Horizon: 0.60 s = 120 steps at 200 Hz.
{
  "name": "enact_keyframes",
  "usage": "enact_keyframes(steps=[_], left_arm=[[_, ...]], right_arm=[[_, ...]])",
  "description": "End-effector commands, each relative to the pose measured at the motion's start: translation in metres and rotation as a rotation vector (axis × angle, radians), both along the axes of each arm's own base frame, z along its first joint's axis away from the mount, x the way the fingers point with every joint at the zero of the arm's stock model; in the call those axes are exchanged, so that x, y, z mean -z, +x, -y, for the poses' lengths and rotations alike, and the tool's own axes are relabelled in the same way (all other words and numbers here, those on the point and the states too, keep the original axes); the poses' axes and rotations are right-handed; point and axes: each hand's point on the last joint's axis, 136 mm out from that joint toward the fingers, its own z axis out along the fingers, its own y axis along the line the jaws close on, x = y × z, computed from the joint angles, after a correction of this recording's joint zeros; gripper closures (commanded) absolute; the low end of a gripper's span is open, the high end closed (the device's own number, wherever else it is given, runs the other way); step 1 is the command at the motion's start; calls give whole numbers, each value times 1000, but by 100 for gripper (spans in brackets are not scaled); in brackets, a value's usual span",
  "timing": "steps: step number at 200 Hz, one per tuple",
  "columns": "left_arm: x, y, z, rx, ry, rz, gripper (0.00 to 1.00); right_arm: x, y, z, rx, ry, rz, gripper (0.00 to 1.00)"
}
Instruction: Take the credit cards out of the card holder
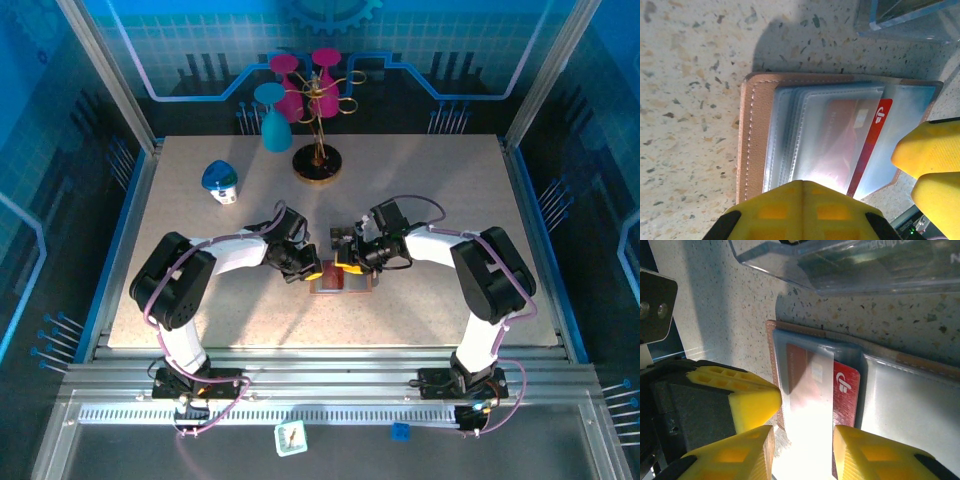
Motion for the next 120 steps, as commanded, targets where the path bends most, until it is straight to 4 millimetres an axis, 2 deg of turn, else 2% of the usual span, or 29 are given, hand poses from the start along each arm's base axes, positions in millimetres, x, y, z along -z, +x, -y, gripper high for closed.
enact_keyframes(steps=[1, 120], left_arm=[[10, -8, -6, 15, 38, -23, 94], [9, -6, -4, 14, 36, -24, 94]], right_arm=[[10, -4, 4, -10, 4, -26, 64], [23, -10, 9, -6, -24, -51, 67]])
